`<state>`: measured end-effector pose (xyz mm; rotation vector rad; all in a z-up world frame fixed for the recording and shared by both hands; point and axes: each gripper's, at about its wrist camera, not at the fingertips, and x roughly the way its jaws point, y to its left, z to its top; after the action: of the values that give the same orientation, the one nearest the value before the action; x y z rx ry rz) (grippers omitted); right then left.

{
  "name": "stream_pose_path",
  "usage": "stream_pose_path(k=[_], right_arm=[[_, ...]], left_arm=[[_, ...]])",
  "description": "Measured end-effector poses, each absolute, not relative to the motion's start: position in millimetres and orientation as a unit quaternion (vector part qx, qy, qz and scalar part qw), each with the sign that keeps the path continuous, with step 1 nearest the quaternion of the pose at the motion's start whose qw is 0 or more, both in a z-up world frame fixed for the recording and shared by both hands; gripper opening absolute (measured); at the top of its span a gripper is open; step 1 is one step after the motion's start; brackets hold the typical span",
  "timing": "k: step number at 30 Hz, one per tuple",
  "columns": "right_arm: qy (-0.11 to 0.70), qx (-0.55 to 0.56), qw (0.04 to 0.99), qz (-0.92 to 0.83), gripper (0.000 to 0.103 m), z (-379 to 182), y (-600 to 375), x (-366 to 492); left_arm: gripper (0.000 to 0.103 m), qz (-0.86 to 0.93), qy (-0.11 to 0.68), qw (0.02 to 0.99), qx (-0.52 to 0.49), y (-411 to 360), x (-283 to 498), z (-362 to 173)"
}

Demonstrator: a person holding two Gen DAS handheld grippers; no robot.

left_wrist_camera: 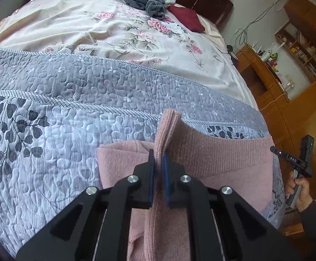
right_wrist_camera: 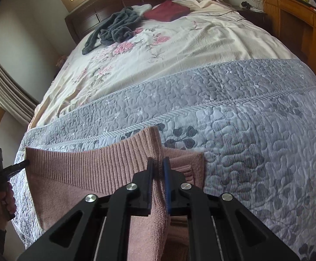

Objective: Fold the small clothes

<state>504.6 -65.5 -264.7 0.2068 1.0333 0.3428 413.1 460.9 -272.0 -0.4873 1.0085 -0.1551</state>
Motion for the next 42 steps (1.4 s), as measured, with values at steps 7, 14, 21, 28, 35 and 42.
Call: stream_pose_path(k=[7, 14, 21, 28, 35, 42], right_arm=[[0.517, 0.097, 0.839, 0.144, 0.008, -292, -55, 549], [0.552, 0.086, 0.821, 0.119, 0.008, -333, -53, 571], [0.529, 0.095, 0.833, 0.131, 0.008, -321, -52, 576], [0.550, 0.087, 0.823, 0.115, 0.008, -351, -48, 596], [0.561, 0.121, 0.809, 0.126, 0.024, -365, -58, 602], [0.539, 0.225, 0.789, 0.190, 0.029, -347, -73, 582]], left_arm=[[0.006, -0.053, 0.509, 0.820, -0.258, 477, 453, -312], [0.005, -0.040, 0.531, 0.795, -0.291, 488, 479, -346], [0.005, -0.051, 0.508, 0.803, -0.308, 493, 492, -342], [0.006, -0.009, 0.566, 0.759, -0.321, 500, 507, -395], [0.026, 0.039, 0.573, 0.759, -0.307, 505, 506, -386], [0.031, -0.084, 0.531, 0.764, -0.357, 477, 494, -364]])
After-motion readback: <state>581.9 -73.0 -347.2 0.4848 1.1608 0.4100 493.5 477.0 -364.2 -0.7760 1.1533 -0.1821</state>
